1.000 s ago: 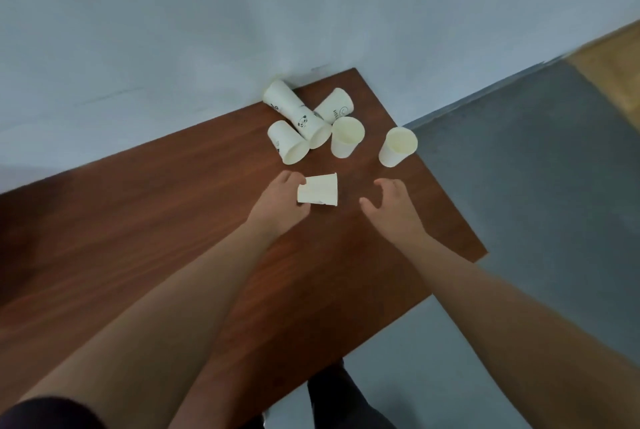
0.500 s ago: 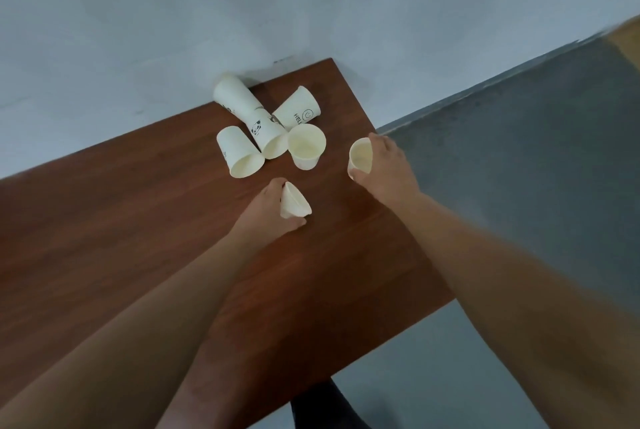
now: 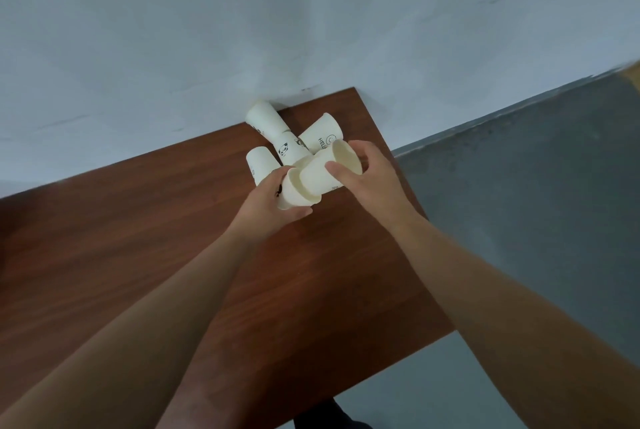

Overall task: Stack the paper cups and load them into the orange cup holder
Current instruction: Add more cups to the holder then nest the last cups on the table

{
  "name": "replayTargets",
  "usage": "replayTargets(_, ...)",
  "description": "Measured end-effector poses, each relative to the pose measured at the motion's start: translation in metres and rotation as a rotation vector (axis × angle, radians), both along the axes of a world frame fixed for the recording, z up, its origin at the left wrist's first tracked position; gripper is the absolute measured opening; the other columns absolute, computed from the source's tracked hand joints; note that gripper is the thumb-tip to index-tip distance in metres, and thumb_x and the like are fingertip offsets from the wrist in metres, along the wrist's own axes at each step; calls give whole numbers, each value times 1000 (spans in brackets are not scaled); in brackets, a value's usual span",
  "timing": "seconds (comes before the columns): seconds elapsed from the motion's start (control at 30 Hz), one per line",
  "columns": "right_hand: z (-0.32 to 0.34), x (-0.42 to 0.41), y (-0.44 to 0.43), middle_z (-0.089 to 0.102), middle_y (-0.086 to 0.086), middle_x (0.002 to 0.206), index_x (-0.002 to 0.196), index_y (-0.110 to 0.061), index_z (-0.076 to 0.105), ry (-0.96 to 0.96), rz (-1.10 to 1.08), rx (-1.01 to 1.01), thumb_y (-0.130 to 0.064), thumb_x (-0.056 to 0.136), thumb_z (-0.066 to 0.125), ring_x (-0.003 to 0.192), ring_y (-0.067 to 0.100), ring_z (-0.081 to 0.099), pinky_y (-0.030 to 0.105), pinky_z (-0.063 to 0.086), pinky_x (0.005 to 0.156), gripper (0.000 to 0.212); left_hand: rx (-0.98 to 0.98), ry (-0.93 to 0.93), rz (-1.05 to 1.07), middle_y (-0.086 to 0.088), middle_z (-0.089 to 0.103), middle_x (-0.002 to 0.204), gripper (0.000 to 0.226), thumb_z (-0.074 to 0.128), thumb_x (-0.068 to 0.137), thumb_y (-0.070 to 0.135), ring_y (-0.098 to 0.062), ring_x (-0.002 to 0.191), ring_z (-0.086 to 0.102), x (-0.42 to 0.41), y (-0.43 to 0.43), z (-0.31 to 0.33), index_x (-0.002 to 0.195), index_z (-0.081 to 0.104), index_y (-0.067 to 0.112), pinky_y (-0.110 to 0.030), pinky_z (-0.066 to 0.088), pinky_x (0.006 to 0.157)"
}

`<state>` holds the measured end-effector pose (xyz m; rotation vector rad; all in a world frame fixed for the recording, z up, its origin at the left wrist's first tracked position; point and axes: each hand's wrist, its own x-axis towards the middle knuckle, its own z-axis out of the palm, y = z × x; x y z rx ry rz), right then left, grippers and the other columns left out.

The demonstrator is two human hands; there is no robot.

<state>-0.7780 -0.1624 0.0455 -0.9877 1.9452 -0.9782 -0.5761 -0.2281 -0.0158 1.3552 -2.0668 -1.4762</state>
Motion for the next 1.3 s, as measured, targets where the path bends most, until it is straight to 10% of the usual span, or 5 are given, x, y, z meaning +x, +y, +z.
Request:
replayTargets(0.23, -7, 36, -20, 51, -10, 143, 147, -26, 47, 13, 297, 148, -57, 91, 62, 130, 10, 47, 30, 37, 107, 65, -15, 65, 50, 18, 61, 124, 72, 88, 74, 28, -2, 116, 57, 20, -11, 9, 135, 52, 36, -21, 45, 93)
replayTargets(0.5, -50, 14, -46, 33, 11, 159, 154, -11, 28, 542, 289, 252, -51, 81, 76, 144, 33, 31, 47, 31, 117, 96, 22, 18, 126, 20, 59, 120, 73, 87, 75, 30, -3, 112, 57, 49, -20, -2, 137, 50, 34, -33, 52, 92)
replayTargets(0.8, -69, 19, -40, 48, 11, 137, 143, -10, 43, 762, 337, 213, -34, 86, 73, 120, 30, 47, 40, 45, 96, 68, 15, -35, 149, 20, 59, 121, 70, 87, 74, 32, 3, 110, 55, 69, -25, -12, 134, 50, 36, -17, 43, 82)
replayTargets(1.0, -34, 35, -48, 50, 6, 129, 139, -14, 47, 395, 3, -22, -35, 82, 72, 117, 23, 50, 36, 45, 98, 67, -47, -93, 155, 14, 57, 126, 75, 87, 72, 32, -8, 115, 54, 78, -31, -19, 137, 50, 33, -28, 45, 92)
replayTargets(1.3, -8, 81, -65, 56, -15, 124, 149, -32, 36, 7, 258, 55, -44, 85, 72, 102, 1, 57, 19, 45, 79, 75, -98, -14, 114, 18, 58, 130, 78, 89, 71, 28, -7, 121, 54, 80, -47, -3, 138, 51, 34, -31, 46, 100)
